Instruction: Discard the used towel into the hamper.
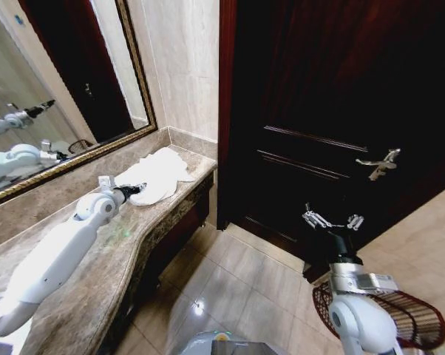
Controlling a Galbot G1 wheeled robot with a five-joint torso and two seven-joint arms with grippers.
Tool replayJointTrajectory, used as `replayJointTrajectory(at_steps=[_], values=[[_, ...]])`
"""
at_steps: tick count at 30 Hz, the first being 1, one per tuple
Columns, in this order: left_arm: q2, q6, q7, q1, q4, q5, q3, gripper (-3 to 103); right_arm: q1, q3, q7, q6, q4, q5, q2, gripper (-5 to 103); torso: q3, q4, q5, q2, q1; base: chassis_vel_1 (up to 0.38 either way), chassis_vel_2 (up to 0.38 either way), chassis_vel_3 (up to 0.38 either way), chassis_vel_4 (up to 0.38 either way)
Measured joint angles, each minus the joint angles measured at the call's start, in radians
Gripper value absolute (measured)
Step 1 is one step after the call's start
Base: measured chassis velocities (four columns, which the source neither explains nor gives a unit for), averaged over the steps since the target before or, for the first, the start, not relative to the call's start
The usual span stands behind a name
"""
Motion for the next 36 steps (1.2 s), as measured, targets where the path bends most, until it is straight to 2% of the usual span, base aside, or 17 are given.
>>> replayJointTrajectory(at_steps=[3,4,5,9,19,28,31,36], values=[[0.004,-0.003,0.005,0.008,-0.007,0.000,-0.006,26,0.000,-0.001,0.000,0.000,0.000,0.000,0.000,100,0.000,0.0000,0.0002,0.000,0.000,0.000,0.000,0.000,0.000],[0.006,-0.006,0.008,0.012,-0.012,0.000,-0.010,20,0.000,-0.001,0.000,0.000,0.000,0.000,0.001,100,0.000,0.0001,0.0002,0.000,0.000,0.000,0.000,0.000,0.000],[0.006,-0.006,0.008,0.012,-0.012,0.000,-0.010,20,0.000,-0.001,0.000,0.000,0.000,0.000,0.001,100,0.000,0.0001,0.0002,0.000,0.000,0.000,0.000,0.000,0.000],[0.011,-0.018,0.014,0.023,-0.023,0.000,-0.022,6,0.000,-0.002,-0.001,0.000,0.000,0.000,0.004,100,0.000,0.0002,0.0001,0.000,0.000,0.000,0.000,0.000,0.000],[0.016,-0.031,0.010,0.081,-0.097,-0.015,-0.097,6,0.002,-0.007,-0.002,0.000,0.000,-0.001,0.010,100,0.000,0.0000,0.0004,0.000,0.000,0.000,0.000,0.000,0.000],[0.008,-0.063,-0.013,0.252,-0.295,-0.062,-0.261,6,0.007,-0.015,-0.004,-0.001,-0.004,0.000,0.014,100,0.000,0.0000,0.0006,0.000,0.000,0.000,0.000,0.000,0.000],[-0.023,-0.069,-0.038,0.373,-0.411,-0.088,-0.373,6,0.005,-0.013,-0.005,0.000,-0.007,0.002,0.007,100,0.000,0.0003,0.0005,0.000,0.000,0.000,0.000,0.000,0.000],[-0.059,-0.067,-0.072,0.445,-0.493,-0.114,-0.439,6,0.008,-0.013,-0.005,0.000,-0.008,0.008,0.005,100,0.000,0.0003,0.0004,0.000,0.000,0.000,0.000,0.000,0.000]])
